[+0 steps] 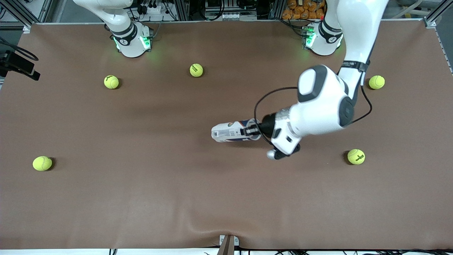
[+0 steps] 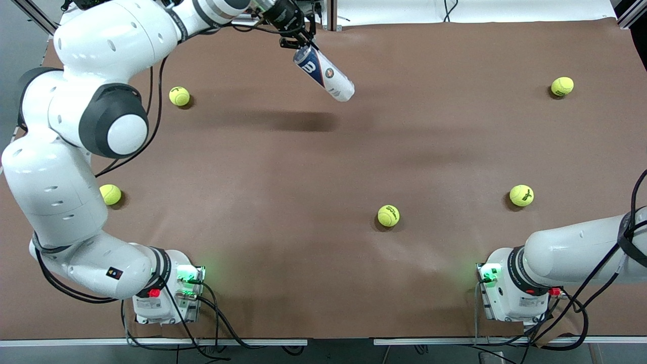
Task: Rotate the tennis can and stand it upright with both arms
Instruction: 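Lower the can upright onto the table with the left gripper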
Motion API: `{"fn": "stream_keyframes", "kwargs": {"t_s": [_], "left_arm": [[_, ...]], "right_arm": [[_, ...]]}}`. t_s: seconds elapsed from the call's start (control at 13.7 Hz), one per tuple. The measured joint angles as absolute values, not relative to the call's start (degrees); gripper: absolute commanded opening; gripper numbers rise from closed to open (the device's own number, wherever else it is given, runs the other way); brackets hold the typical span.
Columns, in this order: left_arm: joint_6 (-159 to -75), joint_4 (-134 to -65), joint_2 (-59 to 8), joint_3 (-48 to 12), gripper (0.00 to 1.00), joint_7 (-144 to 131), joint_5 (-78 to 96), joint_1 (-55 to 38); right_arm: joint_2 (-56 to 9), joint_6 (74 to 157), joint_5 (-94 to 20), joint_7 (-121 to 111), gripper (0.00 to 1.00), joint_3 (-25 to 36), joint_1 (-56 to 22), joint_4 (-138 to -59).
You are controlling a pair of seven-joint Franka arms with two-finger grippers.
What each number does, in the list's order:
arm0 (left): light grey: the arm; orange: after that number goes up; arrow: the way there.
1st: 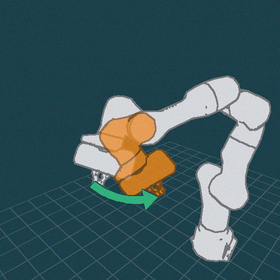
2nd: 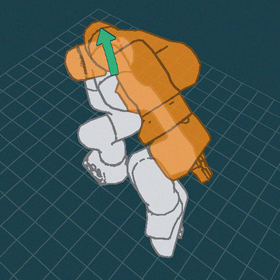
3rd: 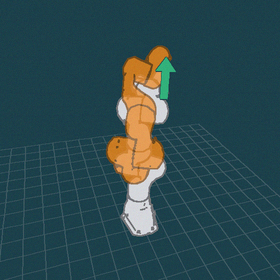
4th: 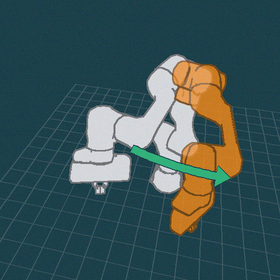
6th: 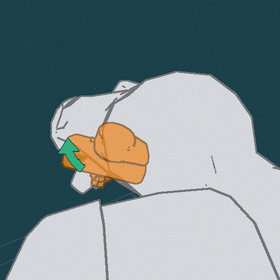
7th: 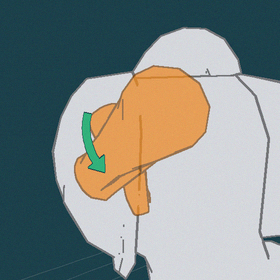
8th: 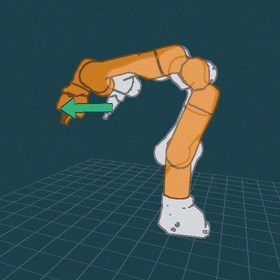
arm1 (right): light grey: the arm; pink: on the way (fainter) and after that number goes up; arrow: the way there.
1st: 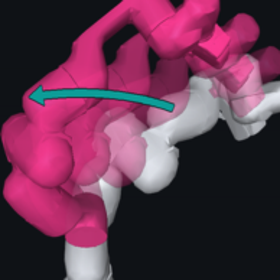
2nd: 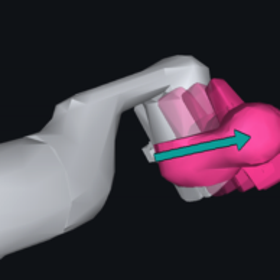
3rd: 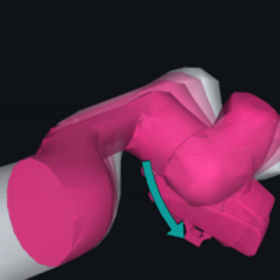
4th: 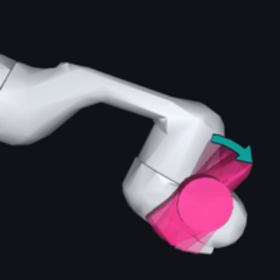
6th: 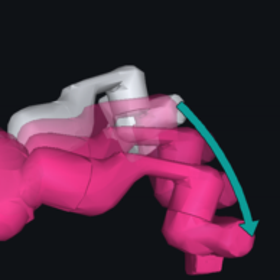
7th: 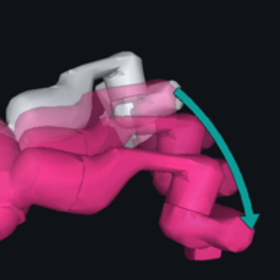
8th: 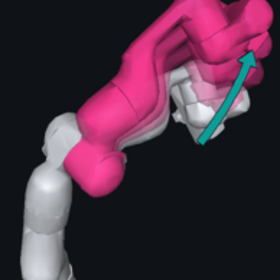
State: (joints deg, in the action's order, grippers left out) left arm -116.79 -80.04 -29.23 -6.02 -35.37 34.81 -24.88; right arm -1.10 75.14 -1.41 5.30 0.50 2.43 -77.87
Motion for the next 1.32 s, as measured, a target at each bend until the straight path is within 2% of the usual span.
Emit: {"fn": "stream_keyframes", "kwargs": {"t_s": [0.8, 1.24, 1.32], "left_arm": [[-116.8, -79.4, -29.0, -5.6, 0.0, -56.3, 3.0, -42.2], [-116.9, -79.6, -34.1, -5.3, 0.0, -60.7, -6.9, -47.5], [-116.9, -79.5, -34.6, -5.2, 0.35, -60.8, -6.9, -47.6]], "right_arm": [[-1.1, 75.2, -1.4, 5.3, 1.0, 0.5, 2.4, -77.9], [-1.1, 75.2, -1.4, 5.3, 1.0, 0.6, 2.4, -77.9], [-1.1, 75.2, -1.4, 5.3, 1.0, 0.6, 2.4, -77.9]]}}
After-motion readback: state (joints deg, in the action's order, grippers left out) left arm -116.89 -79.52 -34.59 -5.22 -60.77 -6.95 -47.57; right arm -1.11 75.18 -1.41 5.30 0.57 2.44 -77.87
